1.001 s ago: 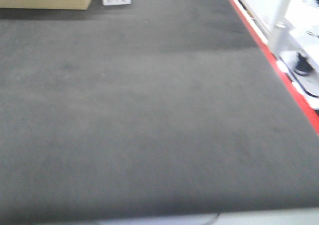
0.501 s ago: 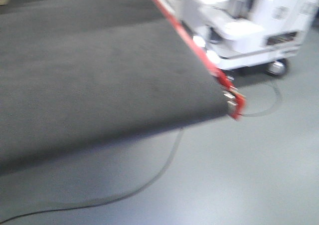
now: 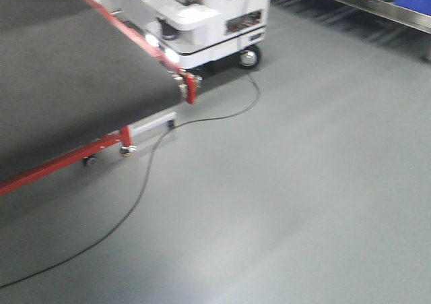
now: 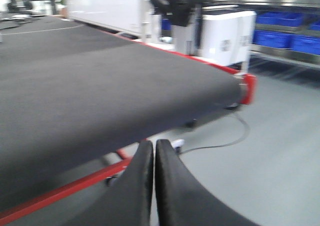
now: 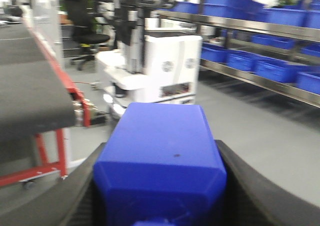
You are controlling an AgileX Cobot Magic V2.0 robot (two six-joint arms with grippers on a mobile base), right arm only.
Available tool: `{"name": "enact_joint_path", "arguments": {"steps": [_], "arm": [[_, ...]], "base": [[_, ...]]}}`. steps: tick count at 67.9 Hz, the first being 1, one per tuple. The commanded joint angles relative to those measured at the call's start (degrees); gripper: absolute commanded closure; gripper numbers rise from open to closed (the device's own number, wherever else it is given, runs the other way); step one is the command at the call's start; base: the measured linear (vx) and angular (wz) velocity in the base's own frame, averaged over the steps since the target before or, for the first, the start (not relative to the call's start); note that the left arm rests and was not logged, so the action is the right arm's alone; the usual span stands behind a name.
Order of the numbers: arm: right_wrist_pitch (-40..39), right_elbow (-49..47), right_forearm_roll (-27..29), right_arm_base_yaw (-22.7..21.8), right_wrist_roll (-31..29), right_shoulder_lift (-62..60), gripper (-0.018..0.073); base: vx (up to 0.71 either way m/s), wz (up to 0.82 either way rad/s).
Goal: Pour parts from conveyor to right shelf
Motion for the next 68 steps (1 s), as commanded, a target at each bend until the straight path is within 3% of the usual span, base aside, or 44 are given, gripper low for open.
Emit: {"name": "enact_joint_path", "arguments": {"steps": [1, 68], "arm": [[-4.4, -1.6, 0.1, -0.2, -0.4, 0.8, 0.0565], [-4.4, -1.6, 0.1, -0.2, -0.4, 0.8, 0.0565]], "base": [[-0.38, -0.62], [-0.32, -0.82]]}}
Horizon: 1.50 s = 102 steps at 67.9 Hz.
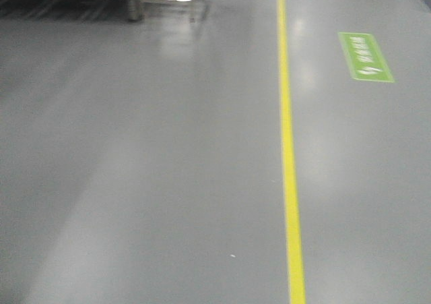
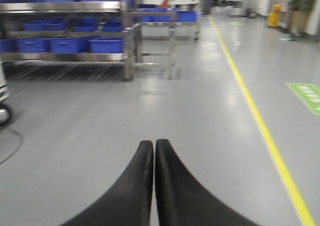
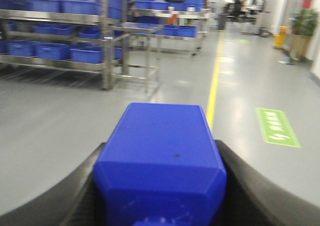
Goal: Pour parts from conveyor to right shelf
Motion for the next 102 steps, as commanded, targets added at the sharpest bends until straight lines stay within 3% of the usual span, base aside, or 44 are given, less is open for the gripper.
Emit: {"name": "enact_joint_path", "arguments": {"steps": [1, 32, 102], "arm": [[-4.4, -1.6, 0.1, -0.2, -0.4, 0.8, 0.0565], [-4.4, -1.6, 0.2, -0.2, -0.4, 0.8, 0.0565], [-4.4, -1.6, 0.2, -0.2, -0.4, 0.8, 0.0565]], "base": [[-0.20, -0.78], [-0.13, -0.51], [0.09, -0.09]]}}
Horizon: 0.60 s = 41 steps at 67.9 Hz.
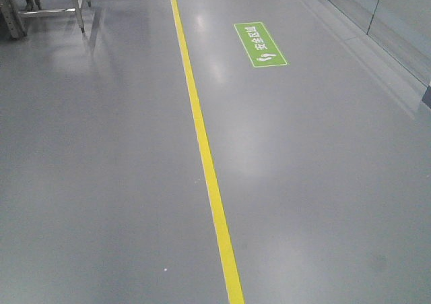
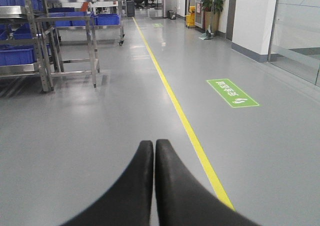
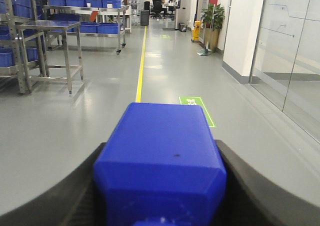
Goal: Pour parts from conveyor to right shelf
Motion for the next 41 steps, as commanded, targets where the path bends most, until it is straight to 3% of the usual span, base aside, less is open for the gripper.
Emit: {"name": "enact_joint_path", "arguments": {"steps": [1, 41], "arm": [[-4.4, -1.6, 0.2, -0.2, -0.4, 0.8, 0.0565], [-4.4, -1.6, 0.2, -0.2, -0.4, 0.8, 0.0565]], "base": [[0.22, -0.07], [0.34, 0.07]]}}
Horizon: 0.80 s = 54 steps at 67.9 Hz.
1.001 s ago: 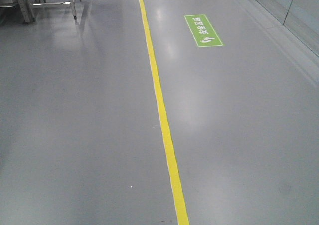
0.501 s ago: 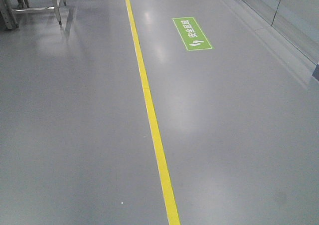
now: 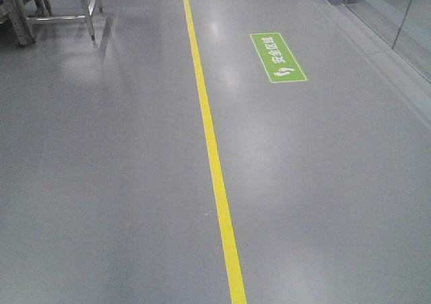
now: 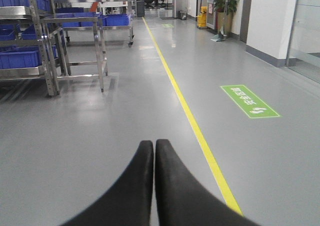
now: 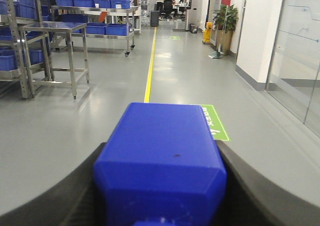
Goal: Pour parts from conveyor to right shelf
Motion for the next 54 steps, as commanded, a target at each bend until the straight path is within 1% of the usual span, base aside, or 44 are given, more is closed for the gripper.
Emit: {"name": "enact_joint_path", "arguments": {"steps": [1, 25, 54], "arm": [[-4.4, -1.6, 0.2, -0.2, -0.4, 0.8, 0.0565], [-4.4, -1.6, 0.2, -0.2, -0.4, 0.8, 0.0565], [-4.4, -1.6, 0.2, -0.2, -0.4, 0.8, 0.0565]], "base": [[0.43, 0.14], [0.46, 0.11], [0.53, 0.07]]}}
